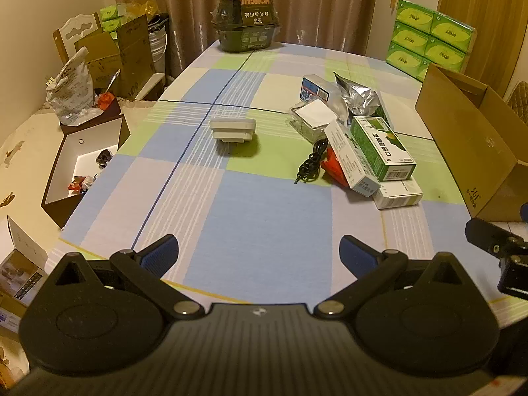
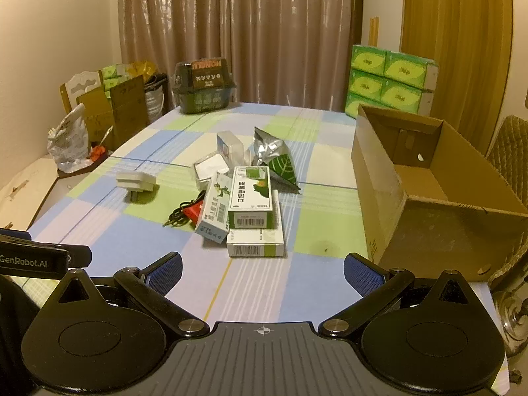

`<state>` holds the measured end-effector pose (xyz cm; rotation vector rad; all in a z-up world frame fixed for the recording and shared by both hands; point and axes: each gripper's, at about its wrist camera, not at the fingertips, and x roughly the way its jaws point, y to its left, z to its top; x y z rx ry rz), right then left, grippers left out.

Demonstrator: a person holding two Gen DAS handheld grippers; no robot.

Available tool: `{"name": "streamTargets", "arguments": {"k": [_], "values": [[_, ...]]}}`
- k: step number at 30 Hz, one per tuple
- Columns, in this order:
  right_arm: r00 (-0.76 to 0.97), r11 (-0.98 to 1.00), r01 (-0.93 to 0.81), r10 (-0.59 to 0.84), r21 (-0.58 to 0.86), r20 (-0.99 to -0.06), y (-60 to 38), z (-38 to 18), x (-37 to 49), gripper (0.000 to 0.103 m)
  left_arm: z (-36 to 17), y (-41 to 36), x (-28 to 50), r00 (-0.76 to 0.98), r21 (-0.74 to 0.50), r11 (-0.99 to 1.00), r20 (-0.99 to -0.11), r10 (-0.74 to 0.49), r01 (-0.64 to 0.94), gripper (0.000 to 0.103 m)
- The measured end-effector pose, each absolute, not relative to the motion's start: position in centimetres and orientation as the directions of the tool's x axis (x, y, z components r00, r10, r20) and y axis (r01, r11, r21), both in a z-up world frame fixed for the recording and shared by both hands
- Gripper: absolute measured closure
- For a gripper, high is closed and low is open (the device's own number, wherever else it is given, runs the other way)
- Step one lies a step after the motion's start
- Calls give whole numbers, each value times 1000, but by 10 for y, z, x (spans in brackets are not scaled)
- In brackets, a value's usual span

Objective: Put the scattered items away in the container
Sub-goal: 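Move both tools toward the medicine boxes on the table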

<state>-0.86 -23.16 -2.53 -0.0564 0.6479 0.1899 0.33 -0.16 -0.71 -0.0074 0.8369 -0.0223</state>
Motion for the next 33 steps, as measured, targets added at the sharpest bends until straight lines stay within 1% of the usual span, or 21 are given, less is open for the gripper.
{"name": "streamTargets", "arguments": {"k": [33], "values": [[739,986,-157,159,62,-655,-244,-43,9,2,-24,-7,13,628,-45,998,-776,-58,36,1]]}}
